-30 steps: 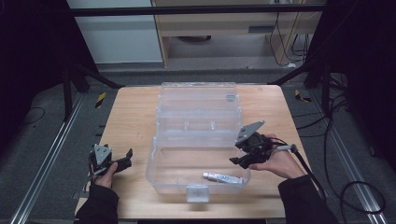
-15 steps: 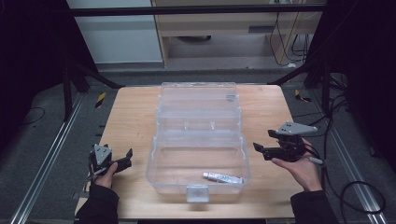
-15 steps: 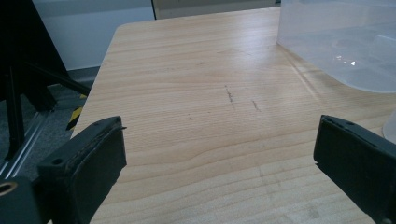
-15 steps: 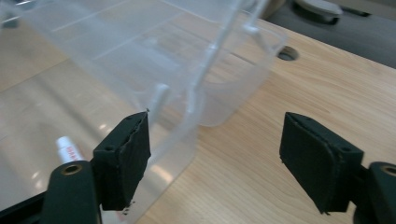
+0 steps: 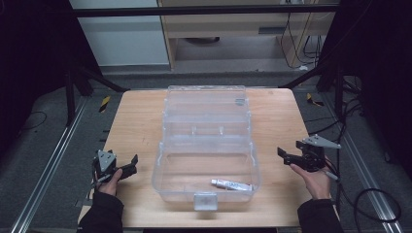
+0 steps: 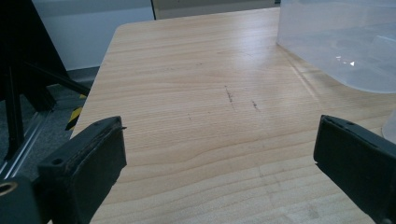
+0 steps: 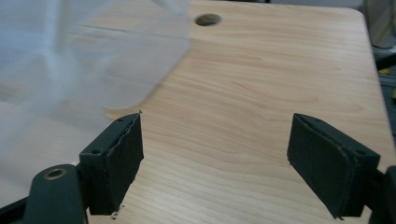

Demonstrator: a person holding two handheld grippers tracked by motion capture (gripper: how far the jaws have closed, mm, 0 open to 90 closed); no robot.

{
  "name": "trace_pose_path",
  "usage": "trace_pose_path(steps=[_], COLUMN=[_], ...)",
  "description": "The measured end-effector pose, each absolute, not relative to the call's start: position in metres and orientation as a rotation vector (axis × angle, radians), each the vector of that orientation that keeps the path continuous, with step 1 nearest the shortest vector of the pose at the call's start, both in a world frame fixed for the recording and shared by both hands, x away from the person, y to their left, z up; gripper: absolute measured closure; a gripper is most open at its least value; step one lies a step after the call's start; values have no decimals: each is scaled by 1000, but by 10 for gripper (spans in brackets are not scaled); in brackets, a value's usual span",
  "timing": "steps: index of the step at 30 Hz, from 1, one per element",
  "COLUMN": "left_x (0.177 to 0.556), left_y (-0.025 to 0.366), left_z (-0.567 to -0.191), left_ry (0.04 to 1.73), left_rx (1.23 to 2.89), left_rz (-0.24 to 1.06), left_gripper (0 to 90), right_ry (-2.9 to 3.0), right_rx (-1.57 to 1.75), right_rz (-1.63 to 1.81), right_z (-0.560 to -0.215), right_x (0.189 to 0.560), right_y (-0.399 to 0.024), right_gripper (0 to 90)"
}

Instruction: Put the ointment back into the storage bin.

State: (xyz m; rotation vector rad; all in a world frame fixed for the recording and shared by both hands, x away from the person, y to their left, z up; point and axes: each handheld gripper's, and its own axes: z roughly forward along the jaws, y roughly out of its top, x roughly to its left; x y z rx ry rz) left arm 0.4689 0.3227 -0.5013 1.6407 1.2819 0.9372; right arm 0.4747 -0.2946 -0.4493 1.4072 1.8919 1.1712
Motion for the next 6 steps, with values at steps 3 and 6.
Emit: trace_pose_path(steps=[3,6], left_x=[469,469], left_y=[323,323], left_z=[-501,-501], left_ry=[1282,1284], left_rx=[1639,1636], left_rz=[936,935], left_gripper=[18,18], right_ry=[1882,1869], right_rx=[1435,1468], right_rz=[1143,1120], right_z=[-457,-466], right_x=[476,477], right_y=[-299,-303], right_gripper=[173,158])
